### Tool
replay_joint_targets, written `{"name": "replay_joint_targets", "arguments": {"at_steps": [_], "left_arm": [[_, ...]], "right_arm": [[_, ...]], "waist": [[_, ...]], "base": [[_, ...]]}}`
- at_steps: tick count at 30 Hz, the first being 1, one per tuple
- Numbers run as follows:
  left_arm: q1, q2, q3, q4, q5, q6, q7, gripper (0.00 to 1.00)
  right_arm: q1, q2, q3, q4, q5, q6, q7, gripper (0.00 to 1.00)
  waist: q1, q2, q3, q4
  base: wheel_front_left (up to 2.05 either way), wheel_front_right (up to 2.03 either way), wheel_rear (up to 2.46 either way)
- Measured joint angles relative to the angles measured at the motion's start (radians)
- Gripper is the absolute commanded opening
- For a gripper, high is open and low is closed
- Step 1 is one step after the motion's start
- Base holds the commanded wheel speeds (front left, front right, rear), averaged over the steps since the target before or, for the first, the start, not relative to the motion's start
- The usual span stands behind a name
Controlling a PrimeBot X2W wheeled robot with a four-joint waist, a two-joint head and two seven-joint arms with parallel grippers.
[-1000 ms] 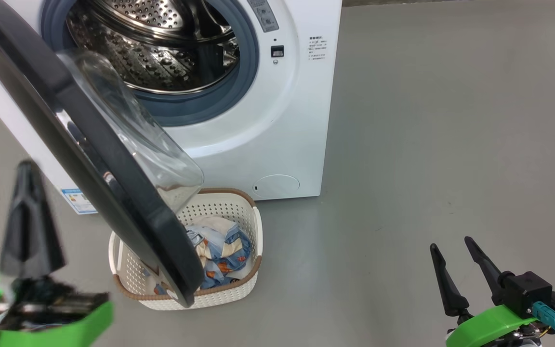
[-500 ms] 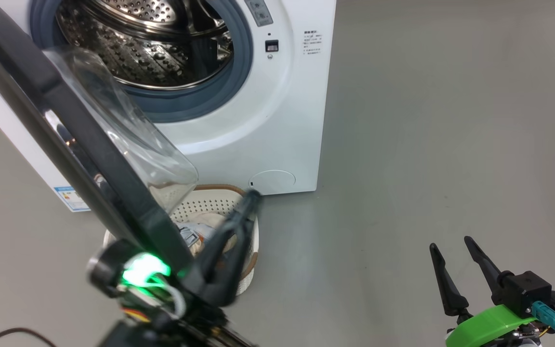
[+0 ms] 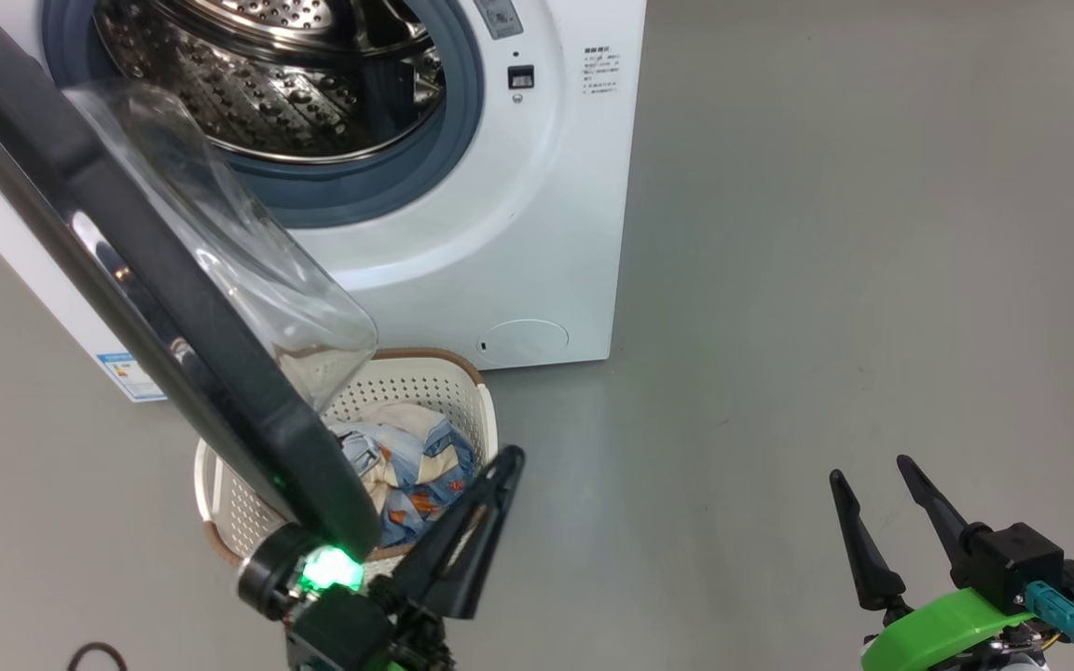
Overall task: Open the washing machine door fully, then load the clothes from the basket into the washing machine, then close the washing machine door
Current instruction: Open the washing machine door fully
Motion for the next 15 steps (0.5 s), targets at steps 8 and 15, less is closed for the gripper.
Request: {"name": "replay_joint_targets", "arguments": {"at_steps": [8,15], "left_arm": [[0.012,-0.023,0.052,0.085,0.005,0.000,0.000,0.00],[0.016,-0.033,0.122,0.168,0.004,0.000,0.000,0.00]], "right_arm": [[-0.001,0.000,0.001,0.000,0.001,0.000,0.000,1.00],[-0.014,0.001,0.006,0.002,0.005,0.000,0.000,1.00]], "waist": [[0.0000,0.0000,0.002,-0.001],[0.0000,0.0000,0.004,-0.006]], "base": [[0.00,0.00,0.00],[0.00,0.00,0.00]]}}
